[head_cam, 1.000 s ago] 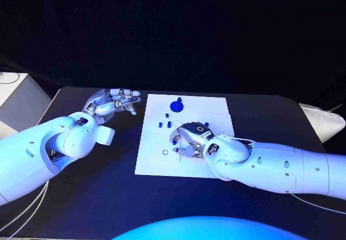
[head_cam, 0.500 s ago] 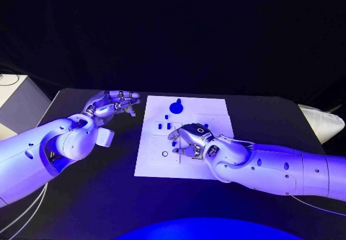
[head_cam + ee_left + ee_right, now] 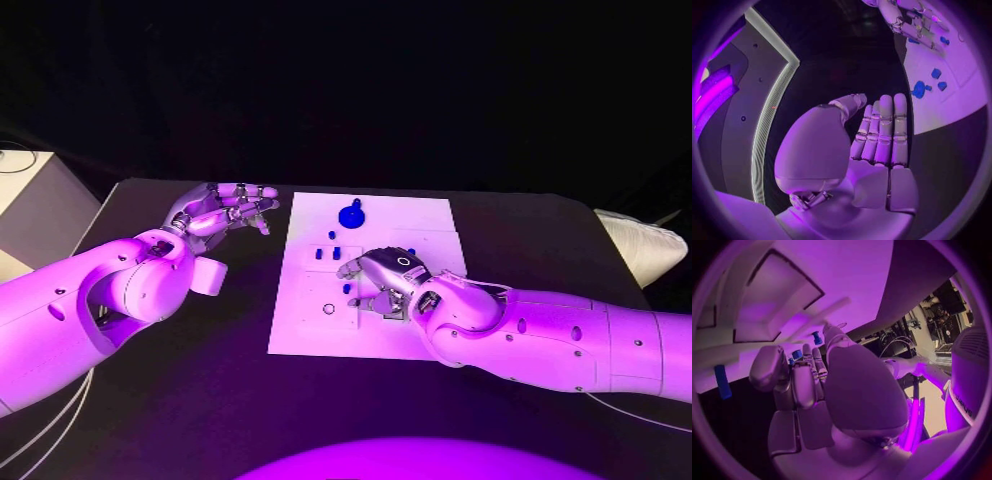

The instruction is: Assemble the parts on the task board

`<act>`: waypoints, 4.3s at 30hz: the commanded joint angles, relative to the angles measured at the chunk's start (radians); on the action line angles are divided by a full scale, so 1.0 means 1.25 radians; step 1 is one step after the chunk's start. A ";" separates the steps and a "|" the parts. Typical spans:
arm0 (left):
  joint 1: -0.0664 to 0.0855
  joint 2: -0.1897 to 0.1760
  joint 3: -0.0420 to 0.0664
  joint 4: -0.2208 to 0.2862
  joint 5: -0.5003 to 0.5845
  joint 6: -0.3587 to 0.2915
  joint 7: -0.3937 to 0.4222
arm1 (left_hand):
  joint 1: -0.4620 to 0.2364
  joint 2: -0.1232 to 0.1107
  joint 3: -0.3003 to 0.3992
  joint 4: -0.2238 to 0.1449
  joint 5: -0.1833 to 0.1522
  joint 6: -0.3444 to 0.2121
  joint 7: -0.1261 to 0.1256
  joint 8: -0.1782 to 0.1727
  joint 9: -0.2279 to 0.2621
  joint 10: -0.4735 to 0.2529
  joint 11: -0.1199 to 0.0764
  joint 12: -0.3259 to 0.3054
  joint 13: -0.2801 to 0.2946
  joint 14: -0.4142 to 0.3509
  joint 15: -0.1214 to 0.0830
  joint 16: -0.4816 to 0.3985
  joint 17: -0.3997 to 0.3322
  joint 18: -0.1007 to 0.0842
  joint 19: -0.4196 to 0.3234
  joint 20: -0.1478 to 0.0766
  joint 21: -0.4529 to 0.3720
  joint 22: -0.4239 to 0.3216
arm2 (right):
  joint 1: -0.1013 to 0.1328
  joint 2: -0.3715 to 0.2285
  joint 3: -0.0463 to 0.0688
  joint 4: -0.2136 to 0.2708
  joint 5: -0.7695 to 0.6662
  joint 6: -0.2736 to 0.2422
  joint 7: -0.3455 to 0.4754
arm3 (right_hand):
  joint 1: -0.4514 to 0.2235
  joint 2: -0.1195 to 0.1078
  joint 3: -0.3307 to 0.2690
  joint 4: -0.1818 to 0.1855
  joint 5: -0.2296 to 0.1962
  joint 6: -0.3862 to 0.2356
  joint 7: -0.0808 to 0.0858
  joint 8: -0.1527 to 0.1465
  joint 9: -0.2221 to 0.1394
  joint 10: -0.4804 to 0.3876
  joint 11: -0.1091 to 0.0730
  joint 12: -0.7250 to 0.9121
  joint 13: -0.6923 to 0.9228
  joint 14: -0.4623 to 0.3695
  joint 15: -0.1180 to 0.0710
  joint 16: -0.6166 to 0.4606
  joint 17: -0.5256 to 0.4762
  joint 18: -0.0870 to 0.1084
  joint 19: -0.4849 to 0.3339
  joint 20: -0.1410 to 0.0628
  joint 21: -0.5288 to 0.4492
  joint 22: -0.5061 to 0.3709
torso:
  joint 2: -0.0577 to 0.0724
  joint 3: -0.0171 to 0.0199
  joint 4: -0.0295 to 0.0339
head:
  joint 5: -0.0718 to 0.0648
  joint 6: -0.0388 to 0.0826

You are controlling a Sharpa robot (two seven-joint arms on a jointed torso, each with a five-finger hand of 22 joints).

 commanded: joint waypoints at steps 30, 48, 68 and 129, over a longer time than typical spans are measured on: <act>-0.002 0.007 0.001 -0.006 0.003 0.014 0.004 | 0.005 0.000 -0.003 -0.001 0.003 -0.005 0.001 0.005 -0.001 -0.008 0.000 0.004 -0.001 0.000 0.002 -0.005 -0.001 0.012 0.006 0.000 -0.007 -0.002 | 0.135 -0.161 0.018 0.020 0.143 0.134 0.027 | 0.000 -0.001 0.030 -0.003 0.003 0.061 0.004 0.022 -0.018 0.072 -0.015 0.037 -0.001 0.024 -0.007 0.018 0.028 -0.005 0.022 -0.004 0.057 0.031 | -0.001 -0.0010 0.0005 | -0.028 0.019; -0.003 0.008 0.001 -0.009 0.002 0.014 0.003 | 0.005 0.000 -0.003 -0.001 0.003 -0.005 0.001 0.005 -0.001 -0.008 0.000 0.004 -0.001 0.000 0.002 -0.005 -0.001 0.012 0.006 0.000 -0.007 -0.002 | 0.137 -0.146 0.018 -0.013 0.048 0.250 -0.023 | -0.010 -0.008 0.009 -0.002 -0.012 0.059 -0.011 0.019 -0.027 0.053 -0.014 0.024 0.000 0.022 -0.006 0.017 0.023 -0.004 0.020 -0.004 0.049 0.028 | 0.000 -0.0012 0.0008 | -0.029 0.018; -0.003 0.007 0.001 -0.008 0.002 0.010 0.001 | 0.005 0.000 -0.003 0.000 0.003 -0.005 0.001 0.007 -0.001 -0.008 0.000 0.006 -0.001 0.000 0.002 -0.005 -0.001 0.012 0.006 0.000 -0.008 -0.003 | 0.133 -0.130 0.015 -0.024 0.036 0.253 -0.033 | -0.005 0.015 0.095 -0.003 -0.003 0.115 -0.010 0.037 -0.037 0.139 -0.026 0.038 0.002 0.024 -0.017 0.020 0.025 -0.007 0.026 -0.011 0.068 0.041 | 0.000 -0.0005 0.0004 | -0.028 0.013; -0.005 0.016 0.000 -0.013 0.007 0.006 -0.003 | 0.007 0.004 -0.002 0.001 0.004 -0.005 0.001 0.010 -0.001 -0.008 0.000 0.008 -0.002 0.001 0.002 -0.005 -0.001 0.012 0.008 0.000 -0.009 -0.004 | 0.121 -0.076 0.018 0.162 -0.013 0.134 -0.044 | -0.026 -0.011 0.333 -0.064 -0.034 0.169 -0.013 0.082 -0.007 0.239 -0.038 -0.024 0.003 0.025 -0.028 0.026 0.028 -0.016 0.035 -0.025 0.119 0.075 | -0.001 -0.0017 0.0015 | -0.007 0.012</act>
